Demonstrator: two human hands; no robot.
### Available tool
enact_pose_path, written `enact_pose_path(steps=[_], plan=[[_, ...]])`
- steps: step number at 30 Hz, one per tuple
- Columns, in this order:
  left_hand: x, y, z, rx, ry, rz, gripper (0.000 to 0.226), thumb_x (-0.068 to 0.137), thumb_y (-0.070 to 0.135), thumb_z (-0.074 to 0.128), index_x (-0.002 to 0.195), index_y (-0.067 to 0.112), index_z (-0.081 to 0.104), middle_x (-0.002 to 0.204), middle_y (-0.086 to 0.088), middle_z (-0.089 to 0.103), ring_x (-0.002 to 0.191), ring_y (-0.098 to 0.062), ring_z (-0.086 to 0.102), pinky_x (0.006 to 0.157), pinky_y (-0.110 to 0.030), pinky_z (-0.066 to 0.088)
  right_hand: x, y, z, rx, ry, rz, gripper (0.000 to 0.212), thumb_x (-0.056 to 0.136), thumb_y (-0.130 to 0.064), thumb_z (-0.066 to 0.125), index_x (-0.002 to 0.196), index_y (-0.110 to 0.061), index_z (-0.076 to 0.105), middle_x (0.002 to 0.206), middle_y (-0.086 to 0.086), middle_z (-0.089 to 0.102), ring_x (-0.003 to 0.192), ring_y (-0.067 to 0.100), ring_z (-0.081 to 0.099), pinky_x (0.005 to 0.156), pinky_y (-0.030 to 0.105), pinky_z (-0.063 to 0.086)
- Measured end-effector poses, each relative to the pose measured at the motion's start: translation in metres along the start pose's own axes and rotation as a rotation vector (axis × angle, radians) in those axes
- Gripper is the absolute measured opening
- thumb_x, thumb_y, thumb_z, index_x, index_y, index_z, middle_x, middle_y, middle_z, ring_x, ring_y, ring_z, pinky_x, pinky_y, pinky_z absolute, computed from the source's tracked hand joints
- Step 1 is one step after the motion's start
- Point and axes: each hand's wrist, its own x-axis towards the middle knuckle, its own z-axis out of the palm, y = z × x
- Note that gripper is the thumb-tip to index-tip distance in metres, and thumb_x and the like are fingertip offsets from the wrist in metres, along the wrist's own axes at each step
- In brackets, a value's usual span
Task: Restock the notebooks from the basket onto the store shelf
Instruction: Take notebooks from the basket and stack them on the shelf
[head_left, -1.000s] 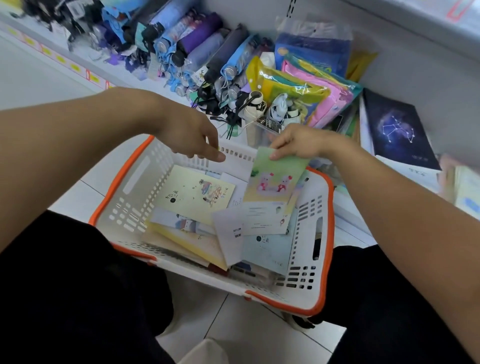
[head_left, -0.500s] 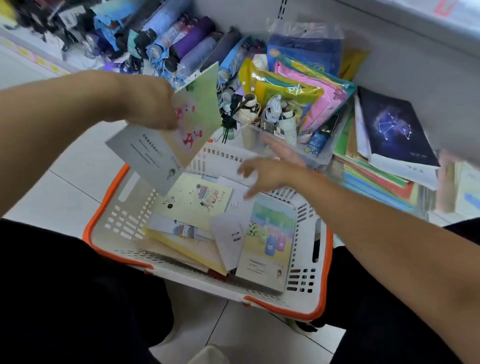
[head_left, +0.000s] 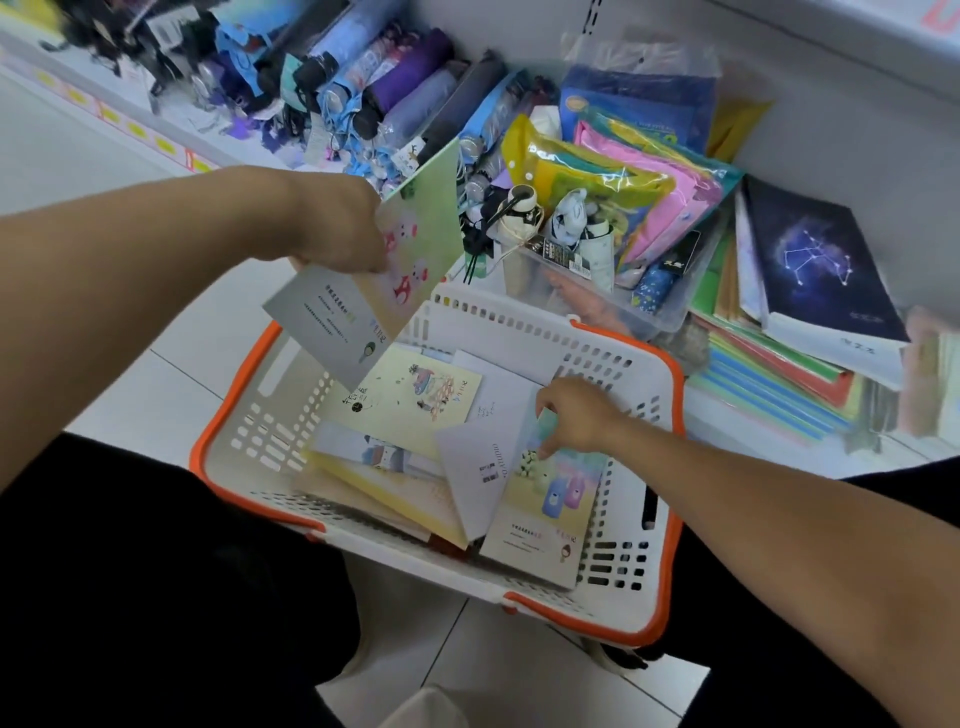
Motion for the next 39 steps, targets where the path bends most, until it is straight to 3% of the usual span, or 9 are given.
enact_pose_path(steps=[5,13,17,22,24,28,31,35,39], plan=[[0.0,0.002,0.003,-0.065,-0.031,0.12,0.018,0.095,0.025,0.059,0.108,0.013,0.062,0.098,-0.008,0.071,0.083,-0.024,0.068,0.078,-0.038,0.056,-0.02,-0.023,-0.115,0.245,-0.244,-0.224,0.035,0.07,-0.02,0.088,0.061,-0.021,0.055,0.05,-0.013,0.043,0.047,0.002,0.036,0.048,0.02,0.028],[-0.009,0.036,0.014,-0.591,-0.166,0.301,0.071,0.089,0.072,0.037,0.116,0.014,0.065,0.099,-0.013,0.07,0.085,-0.018,0.065,0.075,-0.031,0.048,-0.067,-0.084,-0.242,0.738,0.404,-0.368,0.022,0.073,-0.01,0.085,0.083,-0.003,0.067,0.059,0.015,0.058,0.051,0.009,0.042,0.051,0.021,0.035],[-0.017,0.044,0.011,-0.722,-0.204,0.441,0.03,0.088,0.028,0.067,0.114,0.014,0.068,0.108,-0.004,0.074,0.096,-0.017,0.071,0.08,-0.028,0.058,-0.075,-0.087,-0.242,0.735,0.668,-0.391,0.034,0.07,-0.019,0.088,0.09,0.004,0.073,0.075,0.018,0.073,0.062,0.011,0.053,0.058,0.028,0.043],[-0.015,0.046,-0.007,-1.125,0.106,0.431,0.026,0.088,0.002,0.065,0.114,0.004,0.066,0.106,-0.009,0.074,0.086,-0.02,0.071,0.072,-0.029,0.059,-0.079,-0.093,-0.279,0.14,0.992,-0.342,0.07,0.077,-0.052,0.076,0.132,-0.013,0.056,0.123,0.009,0.057,0.108,0.024,0.057,0.091,0.034,0.046],[-0.02,0.044,-0.03,-1.297,0.229,0.429,0.025,0.091,0.005,0.062,0.115,0.001,0.066,0.107,-0.011,0.074,0.087,-0.022,0.072,0.073,-0.032,0.06,-0.089,-0.095,-0.288,0.277,0.915,-0.213,0.078,0.08,-0.058,0.072,0.141,-0.018,0.043,0.134,0.002,0.049,0.12,0.02,0.052,0.094,0.03,0.044],[-0.034,0.05,-0.063,-1.42,0.428,0.435,0.026,0.095,0.012,0.058,0.114,-0.004,0.065,0.104,-0.013,0.074,0.081,-0.022,0.072,0.067,-0.03,0.059,-0.102,-0.11,-0.288,1.067,0.49,-0.38,0.015,0.096,-0.03,0.063,0.111,-0.027,0.064,0.11,-0.002,0.073,0.104,0.025,0.069,0.086,0.051,0.055],[-0.037,0.068,-0.083,-1.465,0.492,0.402,0.031,0.094,0.018,0.062,0.114,-0.004,0.065,0.105,-0.018,0.073,0.088,-0.031,0.071,0.074,-0.04,0.06,-0.109,-0.122,-0.295,1.094,0.636,-0.465,0.02,0.093,-0.039,0.057,0.112,-0.041,0.062,0.117,-0.003,0.071,0.108,0.031,0.066,0.089,0.061,0.053],[-0.039,0.107,-0.123,-1.433,0.507,0.415,0.032,0.09,0.024,0.068,0.11,-0.002,0.068,0.101,-0.018,0.074,0.094,-0.038,0.07,0.083,-0.054,0.057,-0.138,-0.118,-0.322,1.244,0.714,-0.403,0.018,0.103,-0.032,0.051,0.121,-0.032,0.054,0.121,-0.001,0.067,0.091,0.018,0.07,0.048,0.034,0.055],[-0.037,0.156,-0.165,-1.337,0.447,0.457,0.022,0.089,0.025,0.07,0.102,0.007,0.068,0.098,-0.015,0.074,0.076,-0.028,0.072,0.072,-0.045,0.06,-0.167,-0.1,-0.356,1.443,0.764,-0.44,0.025,0.104,-0.013,0.047,0.127,-0.021,0.054,0.112,0.004,0.071,0.069,0.018,0.069,0.038,0.026,0.047]])
